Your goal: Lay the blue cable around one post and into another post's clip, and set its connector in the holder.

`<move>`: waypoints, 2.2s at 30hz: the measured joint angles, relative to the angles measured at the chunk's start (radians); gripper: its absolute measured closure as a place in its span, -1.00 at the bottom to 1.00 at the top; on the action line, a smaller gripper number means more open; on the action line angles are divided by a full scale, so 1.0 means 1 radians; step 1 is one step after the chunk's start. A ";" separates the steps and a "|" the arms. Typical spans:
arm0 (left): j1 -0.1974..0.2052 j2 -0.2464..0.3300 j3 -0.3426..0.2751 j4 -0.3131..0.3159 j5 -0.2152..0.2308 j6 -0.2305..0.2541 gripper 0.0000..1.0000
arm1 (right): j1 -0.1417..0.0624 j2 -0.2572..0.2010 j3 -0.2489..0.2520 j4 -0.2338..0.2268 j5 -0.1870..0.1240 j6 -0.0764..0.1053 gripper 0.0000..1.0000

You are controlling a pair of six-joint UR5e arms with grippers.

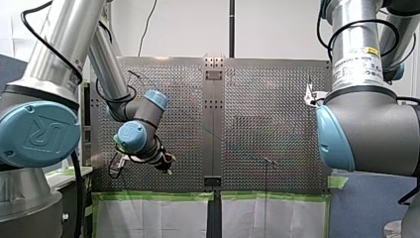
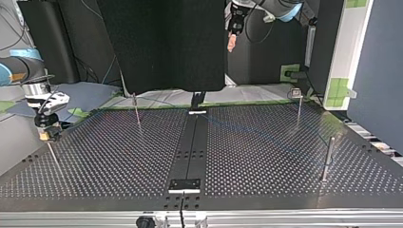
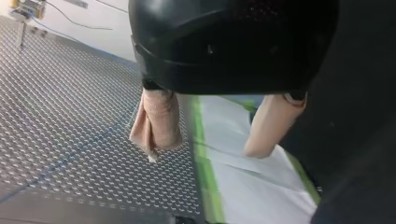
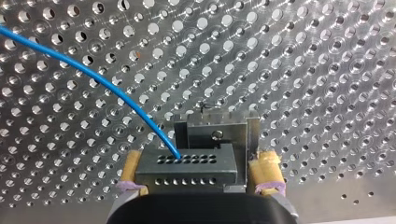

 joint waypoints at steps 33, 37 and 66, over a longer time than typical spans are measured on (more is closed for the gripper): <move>0.015 -0.043 -0.031 0.315 -0.058 -0.196 -1.00 | 0.000 0.000 0.000 0.000 0.000 0.000 -1.00; 0.015 -0.043 -0.030 0.355 -0.058 -0.169 -1.00 | 0.000 0.000 0.000 0.000 0.000 0.000 -1.00; 0.013 -0.042 -0.026 0.662 -0.083 0.069 -1.00 | 0.000 0.000 0.000 0.000 0.000 0.000 -1.00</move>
